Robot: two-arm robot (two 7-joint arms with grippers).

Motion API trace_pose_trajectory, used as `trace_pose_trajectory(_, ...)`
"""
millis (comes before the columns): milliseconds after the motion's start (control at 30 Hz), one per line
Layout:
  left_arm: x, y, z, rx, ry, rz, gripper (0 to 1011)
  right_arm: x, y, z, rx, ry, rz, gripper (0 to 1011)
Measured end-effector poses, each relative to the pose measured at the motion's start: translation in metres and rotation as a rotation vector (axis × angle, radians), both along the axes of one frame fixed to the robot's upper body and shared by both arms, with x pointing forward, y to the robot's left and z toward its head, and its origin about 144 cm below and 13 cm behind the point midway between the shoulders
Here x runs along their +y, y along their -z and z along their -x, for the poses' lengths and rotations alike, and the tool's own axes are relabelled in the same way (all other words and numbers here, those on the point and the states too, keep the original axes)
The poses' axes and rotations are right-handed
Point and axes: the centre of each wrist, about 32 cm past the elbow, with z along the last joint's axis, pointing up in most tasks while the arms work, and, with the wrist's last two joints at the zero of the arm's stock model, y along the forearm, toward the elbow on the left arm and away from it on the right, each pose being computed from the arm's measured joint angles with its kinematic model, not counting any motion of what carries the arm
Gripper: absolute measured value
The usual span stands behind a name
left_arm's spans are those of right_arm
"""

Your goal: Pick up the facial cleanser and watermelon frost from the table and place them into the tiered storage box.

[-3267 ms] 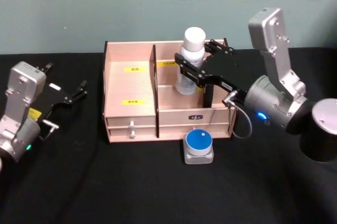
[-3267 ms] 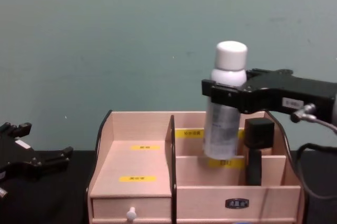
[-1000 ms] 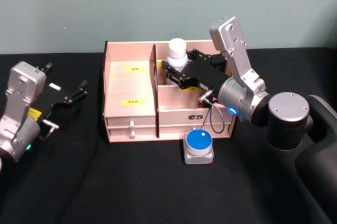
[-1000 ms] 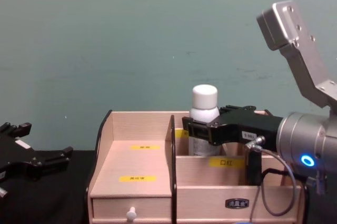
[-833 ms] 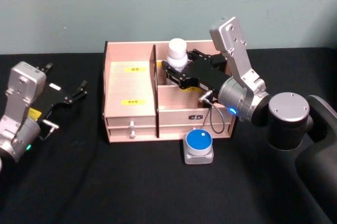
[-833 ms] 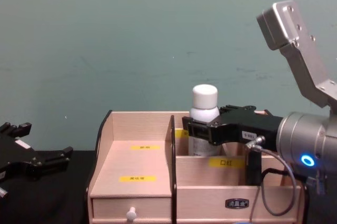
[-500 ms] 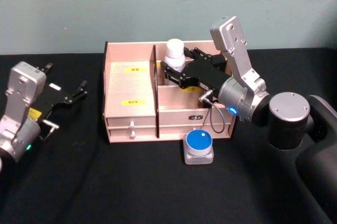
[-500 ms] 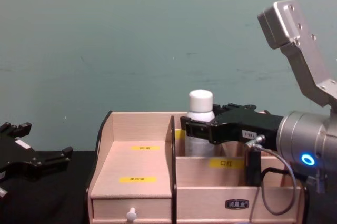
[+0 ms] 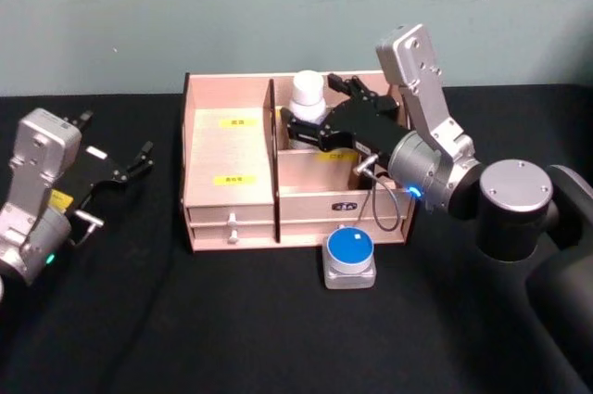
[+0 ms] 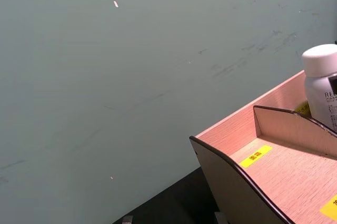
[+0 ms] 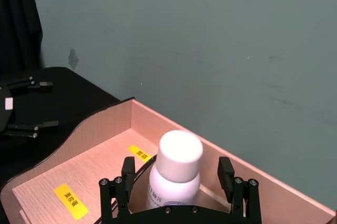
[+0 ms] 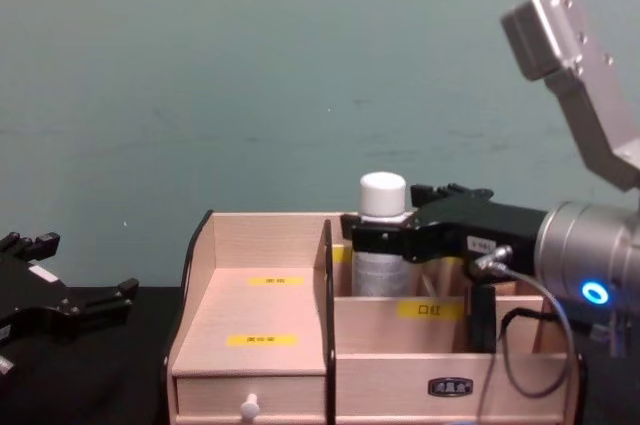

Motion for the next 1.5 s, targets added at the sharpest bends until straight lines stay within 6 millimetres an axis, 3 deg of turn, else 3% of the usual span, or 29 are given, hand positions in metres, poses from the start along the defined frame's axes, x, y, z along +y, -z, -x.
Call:
trace_pose_trajectory(267,0.0,0.0,0.0,0.0,0.0,0.0,1001,-0.01,-0.023,0.012,-0.027,-0.011,0.01,1003)
trace_pose_trajectory(467,0.0,0.0,0.0,0.0,0.0,0.0,1001,-0.02,-0.045,0.032,-0.023,-0.012,0.026,1002)
trace_pose_trajectory(800,0.0,0.0,0.0,0.0,0.0,0.0,1001,-0.044,-0.076,0.103,0.047,-0.02,0.046,1002)
trace_pose_trajectory(1133,0.0,0.0,0.0,0.0,0.0,0.0,1001,-0.046,-0.065,0.162,0.151,0.041,0.048,1002)
trace_pose_trajectory(1500,0.0,0.0,0.0,0.0,0.0,0.0,1001,-0.032,-0.043,0.19,0.273,0.103,0.061,1003)
